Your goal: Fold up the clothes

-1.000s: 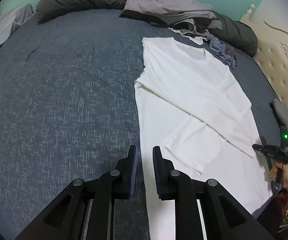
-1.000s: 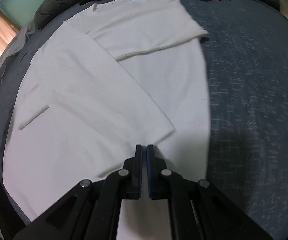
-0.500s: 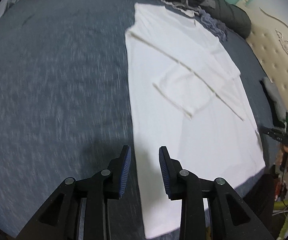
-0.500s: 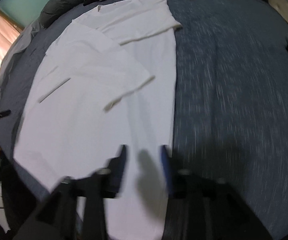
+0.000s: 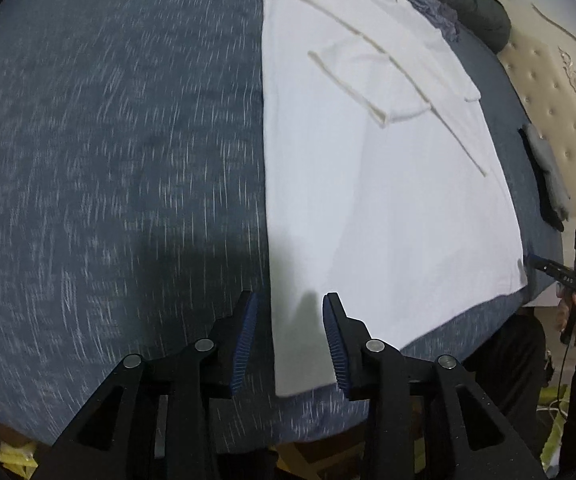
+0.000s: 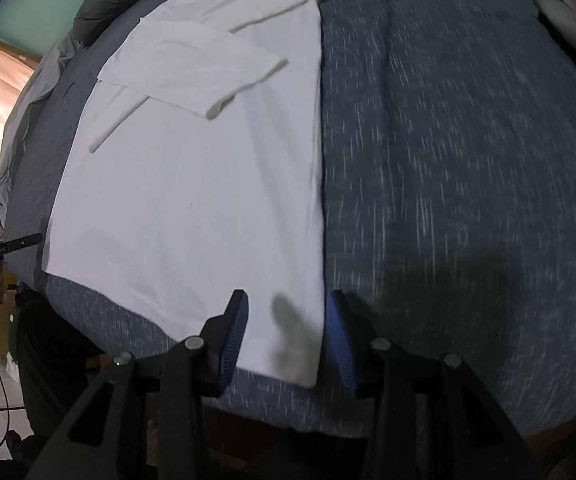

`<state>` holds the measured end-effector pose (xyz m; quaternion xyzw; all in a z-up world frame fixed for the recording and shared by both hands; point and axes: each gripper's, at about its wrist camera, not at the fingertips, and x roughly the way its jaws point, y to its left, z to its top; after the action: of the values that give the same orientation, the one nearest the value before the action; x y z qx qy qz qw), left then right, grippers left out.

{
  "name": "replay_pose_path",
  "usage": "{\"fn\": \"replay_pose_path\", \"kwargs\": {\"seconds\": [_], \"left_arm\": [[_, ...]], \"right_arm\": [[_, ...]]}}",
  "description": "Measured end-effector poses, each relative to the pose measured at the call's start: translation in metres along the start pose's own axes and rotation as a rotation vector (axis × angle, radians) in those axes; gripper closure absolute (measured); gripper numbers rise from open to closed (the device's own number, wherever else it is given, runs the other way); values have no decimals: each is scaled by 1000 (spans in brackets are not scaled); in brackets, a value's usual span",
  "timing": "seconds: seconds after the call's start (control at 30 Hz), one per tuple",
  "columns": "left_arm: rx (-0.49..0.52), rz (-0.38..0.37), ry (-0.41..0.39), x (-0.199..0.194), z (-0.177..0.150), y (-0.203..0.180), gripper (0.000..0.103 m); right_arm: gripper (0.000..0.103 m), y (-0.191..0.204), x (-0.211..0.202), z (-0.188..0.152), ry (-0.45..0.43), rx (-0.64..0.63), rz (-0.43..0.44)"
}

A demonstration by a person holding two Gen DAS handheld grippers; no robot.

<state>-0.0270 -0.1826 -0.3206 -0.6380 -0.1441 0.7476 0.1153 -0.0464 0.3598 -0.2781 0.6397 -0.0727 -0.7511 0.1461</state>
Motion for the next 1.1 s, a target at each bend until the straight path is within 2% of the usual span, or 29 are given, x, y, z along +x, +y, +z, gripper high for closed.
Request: {"fn": "replay_pose_path", "kwargs": {"seconds": [0.17, 0.33, 0.5, 0.6, 0.7, 0.77, 0.8, 0.93, 1.1], "left_arm": [[-6, 4, 15, 4, -12, -1, 55], [-16, 7, 43, 15, -19, 1, 54], [-2, 13, 31, 19, -22, -2, 54], [8, 16, 24, 19, -25, -4, 55], [5, -3, 23, 19, -29, -5, 63], [-1, -26, 29, 21, -31, -5, 82], [2, -30, 32, 21, -32, -6, 86], [11, -47, 45, 24, -37, -11, 92], [7, -35, 43, 26, -37, -15, 92]], "right_arm": [[62, -7, 4, -9, 21, 25, -2], [58, -14, 7, -14, 30, 65, 32], [56, -18, 7, -16, 37, 94, 48], [52, -19, 9, -17, 37, 108, 62], [52, -16, 10, -19, 48, 96, 56], [52, -14, 11, -20, 52, 86, 52], [52, -13, 11, -20, 54, 81, 50], [52, -9, 13, -22, 69, 66, 54], [52, -7, 17, -22, 76, 60, 48]]}}
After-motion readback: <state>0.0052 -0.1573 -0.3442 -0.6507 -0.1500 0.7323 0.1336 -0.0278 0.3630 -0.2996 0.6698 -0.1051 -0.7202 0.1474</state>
